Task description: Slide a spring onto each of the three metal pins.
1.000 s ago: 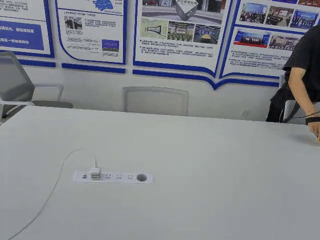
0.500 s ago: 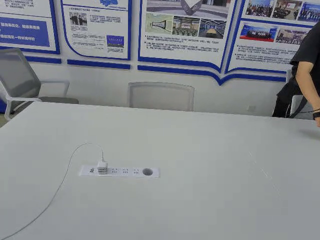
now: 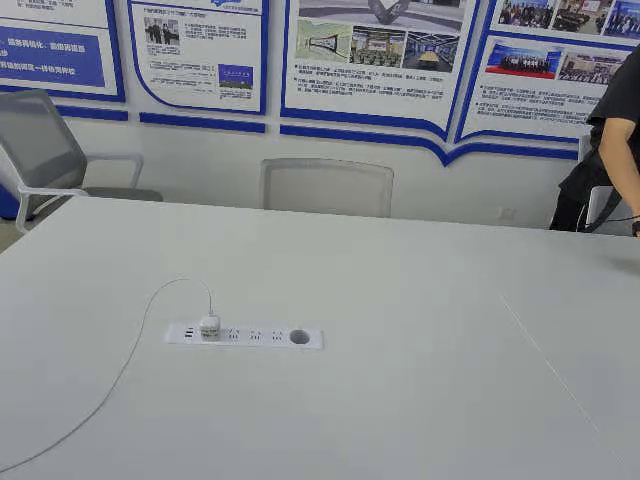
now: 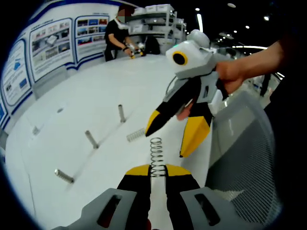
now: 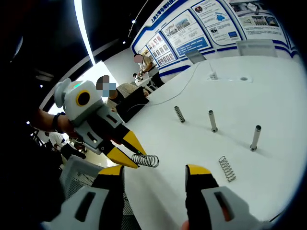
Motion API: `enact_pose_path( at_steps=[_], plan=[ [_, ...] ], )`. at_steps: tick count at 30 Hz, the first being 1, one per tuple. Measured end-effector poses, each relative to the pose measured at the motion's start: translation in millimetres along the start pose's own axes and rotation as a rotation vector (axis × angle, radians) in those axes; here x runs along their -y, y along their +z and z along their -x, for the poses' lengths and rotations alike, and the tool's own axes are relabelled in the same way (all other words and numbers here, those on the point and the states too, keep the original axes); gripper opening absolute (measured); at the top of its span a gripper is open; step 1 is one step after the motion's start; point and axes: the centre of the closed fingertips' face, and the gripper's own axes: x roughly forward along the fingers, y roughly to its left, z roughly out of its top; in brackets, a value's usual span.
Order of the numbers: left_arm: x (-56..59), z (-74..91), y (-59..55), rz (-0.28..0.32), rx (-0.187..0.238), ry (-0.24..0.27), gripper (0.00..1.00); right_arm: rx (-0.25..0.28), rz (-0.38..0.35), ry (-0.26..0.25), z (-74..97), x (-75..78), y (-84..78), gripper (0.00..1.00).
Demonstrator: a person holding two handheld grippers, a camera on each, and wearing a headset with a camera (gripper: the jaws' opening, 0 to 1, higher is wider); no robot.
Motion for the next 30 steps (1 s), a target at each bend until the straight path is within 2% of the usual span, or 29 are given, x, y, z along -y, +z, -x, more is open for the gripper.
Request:
enact_pose_path(
  at_steps=[11, 15, 24, 30],
  plan=[
    [-0.2, 0.8, 10.0, -0.034, 0.012, -0.01, 0.1, 0.031, -0.024, 0.047, 0.1, -9.0, 8.4, 0.31],
    [1.0, 1.0, 11.2, -0.048, 0.01, -0.018, 0.1, 0.033, -0.028, 0.059, -0.8, -10.5, 10.9, 0.28],
    [5.2, 0.4, 9.9, -0.069, 0.007, -0.038, 0.1, 0.026, -0.032, 0.08, -0.7, -12.2, 14.1, 0.17],
    [5.2, -0.2, 8.7, -0.073, 0.009, -0.042, 0.1, 0.013, -0.038, 0.106, 0.8, -15.6, 17.4, 0.15]
  ],
)
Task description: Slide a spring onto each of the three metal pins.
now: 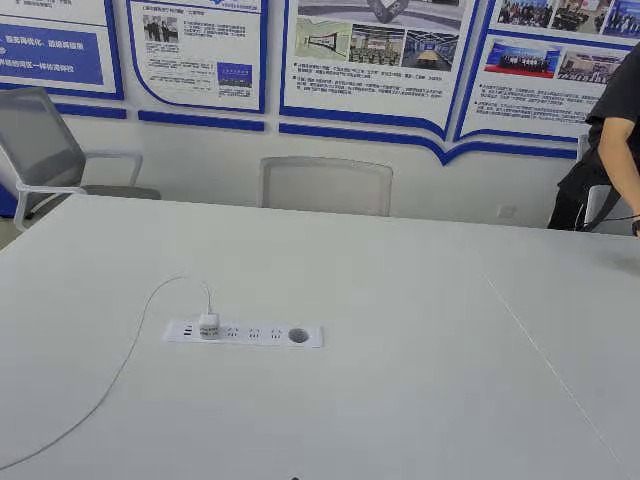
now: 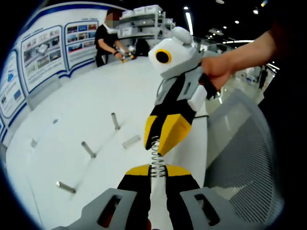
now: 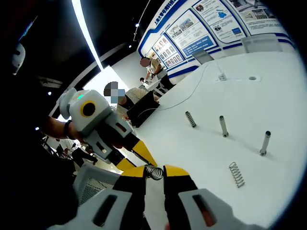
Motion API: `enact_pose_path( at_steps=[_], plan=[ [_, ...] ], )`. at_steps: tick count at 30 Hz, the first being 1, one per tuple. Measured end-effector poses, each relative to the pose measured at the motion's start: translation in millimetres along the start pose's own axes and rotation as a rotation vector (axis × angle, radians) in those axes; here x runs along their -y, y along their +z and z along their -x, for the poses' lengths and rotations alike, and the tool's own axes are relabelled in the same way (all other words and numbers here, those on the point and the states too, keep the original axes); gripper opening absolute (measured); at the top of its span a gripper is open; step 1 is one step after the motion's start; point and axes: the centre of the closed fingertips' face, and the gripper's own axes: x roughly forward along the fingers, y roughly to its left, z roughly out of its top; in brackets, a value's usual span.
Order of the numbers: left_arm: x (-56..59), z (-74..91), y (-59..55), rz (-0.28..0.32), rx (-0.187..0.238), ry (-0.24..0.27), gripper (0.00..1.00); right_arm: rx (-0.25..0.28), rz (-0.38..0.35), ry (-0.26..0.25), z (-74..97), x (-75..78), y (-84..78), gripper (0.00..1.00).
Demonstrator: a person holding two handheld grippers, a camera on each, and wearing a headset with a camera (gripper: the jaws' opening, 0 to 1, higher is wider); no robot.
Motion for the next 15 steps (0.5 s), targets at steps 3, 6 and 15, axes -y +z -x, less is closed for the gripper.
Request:
enact_pose_path(
  at_steps=[3, 6, 15],
  plan=[
    [-2.0, -0.6, -0.1, 0.0, 0.004, -0.002, 0.1, -0.005, 0.003, 0.008, 0.4, -2.1, 3.8, 0.13],
    [-5.1, -1.4, 3.1, -0.005, 0.024, -0.002, 0.1, -0.021, 0.018, 0.006, 1.3, -2.1, 7.8, 0.13],
    [-13.1, 0.6, 27.8, 0.004, 0.155, -0.008, 0.1, -0.076, 0.104, -0.016, 12.5, -4.1, 30.6, 0.12]
  ],
)
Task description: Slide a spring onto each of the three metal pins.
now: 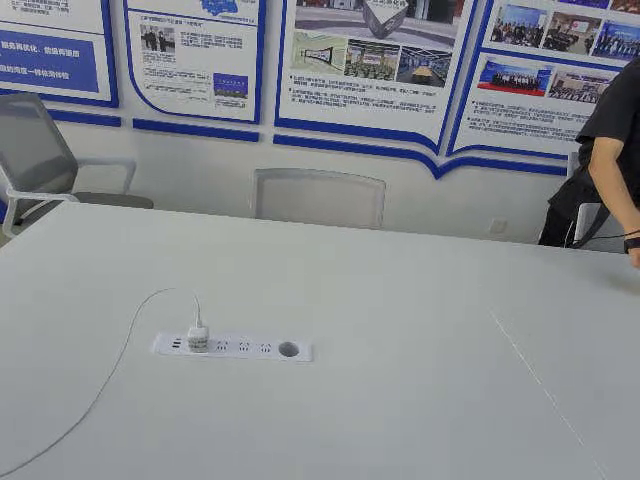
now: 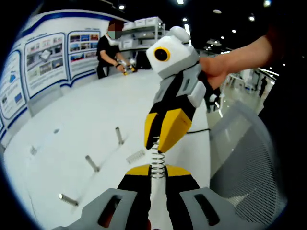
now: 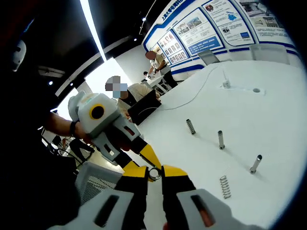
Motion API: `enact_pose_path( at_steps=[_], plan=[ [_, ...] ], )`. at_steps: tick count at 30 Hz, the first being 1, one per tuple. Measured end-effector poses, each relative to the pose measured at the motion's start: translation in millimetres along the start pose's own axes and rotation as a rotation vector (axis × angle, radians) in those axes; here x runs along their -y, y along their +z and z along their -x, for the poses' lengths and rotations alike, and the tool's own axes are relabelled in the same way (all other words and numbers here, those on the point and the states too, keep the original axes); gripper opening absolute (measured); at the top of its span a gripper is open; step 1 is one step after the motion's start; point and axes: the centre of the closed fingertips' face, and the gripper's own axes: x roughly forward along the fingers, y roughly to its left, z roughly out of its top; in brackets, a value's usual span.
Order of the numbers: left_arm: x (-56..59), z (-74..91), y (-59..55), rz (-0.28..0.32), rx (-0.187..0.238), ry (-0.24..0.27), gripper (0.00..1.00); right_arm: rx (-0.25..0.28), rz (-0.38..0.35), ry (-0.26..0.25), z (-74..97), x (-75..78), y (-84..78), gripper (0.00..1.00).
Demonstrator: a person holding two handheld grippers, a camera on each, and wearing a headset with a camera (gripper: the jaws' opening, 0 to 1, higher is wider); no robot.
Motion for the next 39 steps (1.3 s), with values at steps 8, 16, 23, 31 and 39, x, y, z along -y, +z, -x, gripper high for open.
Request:
enact_pose_path(
  at_steps=[8, 16, 23, 31, 39],
  plan=[
    [-0.4, -1.8, 16.8, 0.009, 0.059, -0.017, 0.1, -0.099, 0.115, -0.003, 7.1, -2.7, 8.2, 0.12],
    [1.2, -3.2, 32.6, -0.005, 0.091, -0.039, 0.1, -0.19, 0.208, 0.011, 11.9, -4.9, 9.9, 0.12],
    [1.4, -3.6, 42.2, -0.004, 0.122, -0.062, 0.1, -0.271, 0.307, 0.035, 17.3, -7.0, 15.3, 0.13],
    [3.9, -1.8, 53.4, -0.02, 0.153, -0.088, 0.1, -0.39, 0.432, 0.07, 26.3, -7.1, 12.1, 0.14],
    [6.1, -1.8, 58.8, -0.026, 0.167, -0.104, 0.1, -0.416, 0.478, 0.102, 27.7, -12.4, 17.3, 0.14]
  ],
)
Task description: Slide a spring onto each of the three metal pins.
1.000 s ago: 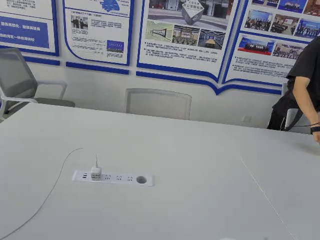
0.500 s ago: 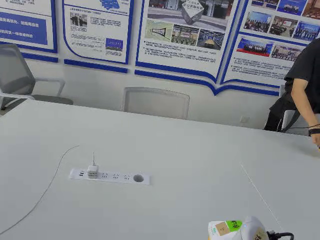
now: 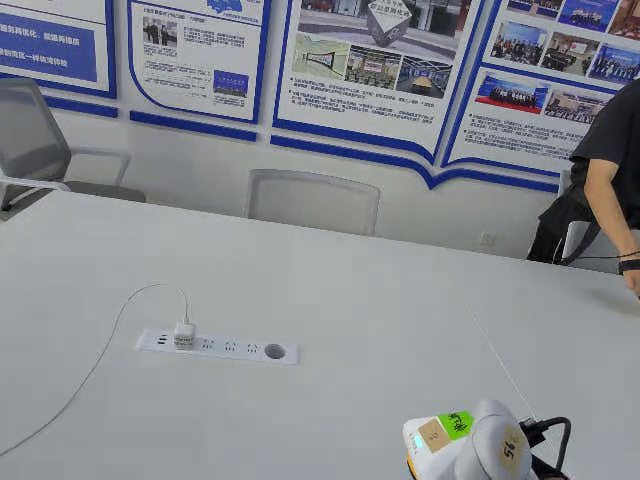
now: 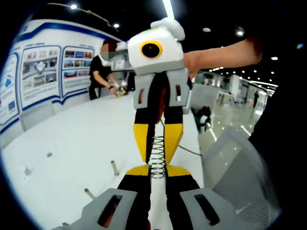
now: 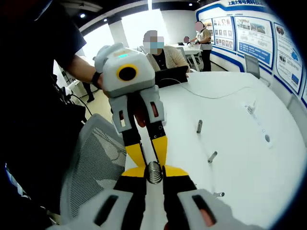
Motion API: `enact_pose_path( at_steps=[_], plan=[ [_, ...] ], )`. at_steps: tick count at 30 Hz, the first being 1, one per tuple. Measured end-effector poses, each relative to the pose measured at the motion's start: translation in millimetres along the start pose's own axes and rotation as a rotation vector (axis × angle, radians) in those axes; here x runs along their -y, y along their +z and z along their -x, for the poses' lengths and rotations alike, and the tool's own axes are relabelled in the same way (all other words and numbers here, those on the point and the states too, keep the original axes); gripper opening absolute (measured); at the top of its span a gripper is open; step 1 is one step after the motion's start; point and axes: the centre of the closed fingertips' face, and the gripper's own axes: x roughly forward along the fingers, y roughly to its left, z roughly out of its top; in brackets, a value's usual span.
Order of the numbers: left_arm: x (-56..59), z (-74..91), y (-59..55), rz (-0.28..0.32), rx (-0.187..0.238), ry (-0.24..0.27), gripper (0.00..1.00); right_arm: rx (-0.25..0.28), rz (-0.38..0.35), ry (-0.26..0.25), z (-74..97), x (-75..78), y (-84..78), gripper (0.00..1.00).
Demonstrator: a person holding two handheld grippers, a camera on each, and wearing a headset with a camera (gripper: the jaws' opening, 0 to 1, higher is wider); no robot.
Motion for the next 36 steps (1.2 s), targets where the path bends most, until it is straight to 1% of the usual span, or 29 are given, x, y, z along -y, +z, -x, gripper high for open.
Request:
enact_pose_path(
  at_steps=[3, 8, 13, 16, 19, 26, 30, 32, 36],
  plan=[
    [1.1, -0.1, 0.3, 0.001, 0.001, -0.006, 0.1, -0.013, 0.017, 0.01, 0.0, -1.4, -0.1, 0.13],
    [0.1, 0.6, 0.5, 0.013, 0.008, -0.008, 0.1, -0.018, 0.029, 0.014, 0.1, -1.5, 0.6, 0.12],
    [3.8, -0.1, -1.0, 0.02, 0.009, -0.024, 0.1, -0.052, 0.081, 0.035, -1.2, -6.7, -1.9, 0.12],
    [6.4, -0.7, -1.9, 0.027, 0.014, -0.036, 0.1, -0.084, 0.118, 0.054, -1.7, -9.5, -5.2, 0.12],
    [6.8, -1.1, -2.5, 0.029, 0.013, -0.037, 0.1, -0.093, 0.127, 0.055, -2.4, -9.4, -5.8, 0.12],
    [4.0, 0.9, -4.3, 0.049, 0.018, -0.025, 0.11, -0.085, 0.117, 0.047, -4.1, -6.8, -5.0, 0.12],
    [2.5, 2.3, -5.9, 0.055, 0.016, -0.014, 0.13, -0.091, 0.114, 0.05, -6.2, -6.9, -4.9, 0.12],
    [2.7, 2.8, -8.0, 0.057, 0.013, -0.011, 0.14, -0.098, 0.107, 0.049, -9.0, -6.8, -6.7, 0.12],
    [1.8, 4.5, -15.2, 0.069, 0.002, 0.0, 0.15, -0.12, 0.091, 0.029, -13.9, -3.1, -13.6, 0.12]
  ],
)
